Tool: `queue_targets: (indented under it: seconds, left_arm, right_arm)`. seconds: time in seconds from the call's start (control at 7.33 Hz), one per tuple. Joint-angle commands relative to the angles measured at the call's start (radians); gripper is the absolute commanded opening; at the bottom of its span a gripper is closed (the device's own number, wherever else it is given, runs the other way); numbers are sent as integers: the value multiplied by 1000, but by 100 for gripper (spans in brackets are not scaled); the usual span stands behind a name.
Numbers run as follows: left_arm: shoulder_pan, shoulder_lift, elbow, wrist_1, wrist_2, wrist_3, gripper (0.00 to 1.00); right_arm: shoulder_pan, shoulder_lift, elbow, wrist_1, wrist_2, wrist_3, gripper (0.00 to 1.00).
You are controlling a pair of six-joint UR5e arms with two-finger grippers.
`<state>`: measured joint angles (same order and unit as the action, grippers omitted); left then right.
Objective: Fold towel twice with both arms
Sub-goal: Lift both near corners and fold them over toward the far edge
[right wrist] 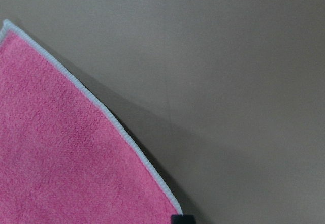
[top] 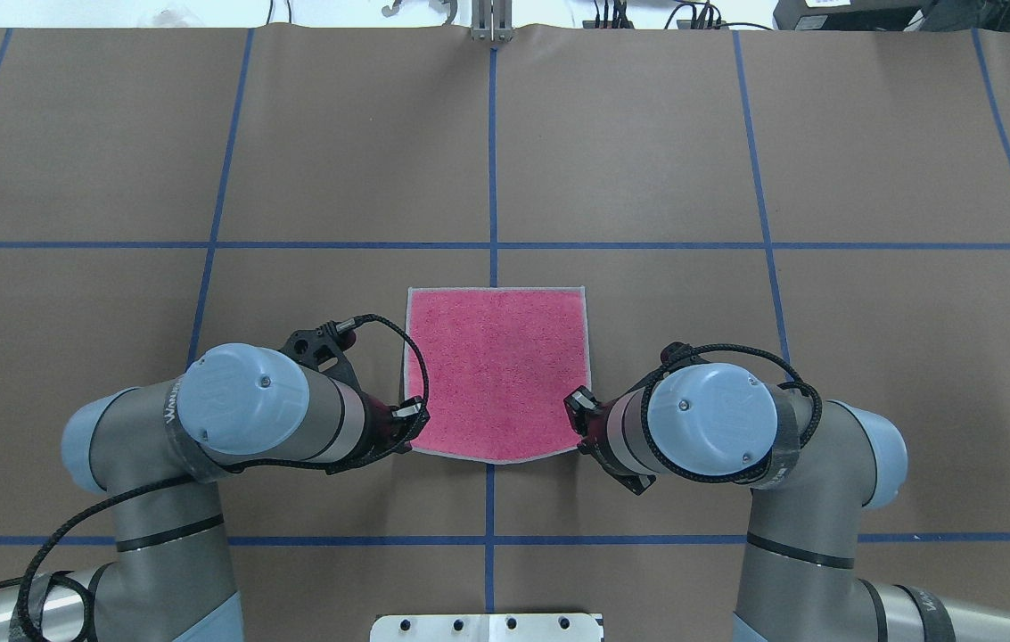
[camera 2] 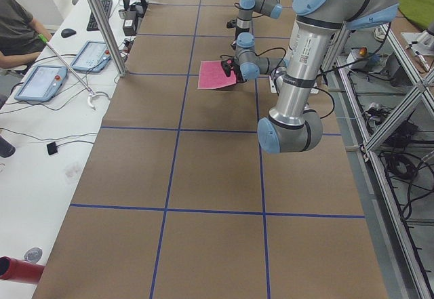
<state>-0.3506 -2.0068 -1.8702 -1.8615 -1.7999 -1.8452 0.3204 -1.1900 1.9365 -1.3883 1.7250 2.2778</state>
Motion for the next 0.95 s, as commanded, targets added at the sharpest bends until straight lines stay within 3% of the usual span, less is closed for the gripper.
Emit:
queue_targets:
  seconds: [0.0,0.27,0.55,0.82]
  left_arm:
    - [13,9,-15,1,-1,-23,0]
    - [12,-3,-41,2,-7,-34,0]
    - [-57,-24,1,-1,-4,-23,0]
    - [-119,-104,124,-13,-6,-20,0]
  right_arm:
    - [0,-2,12,0,13,2,0]
    - [12,12,2,2,33,0,0]
    - [106,45,-39,11,51,-1,0]
    - [156,157,-195,37,51,-1,0]
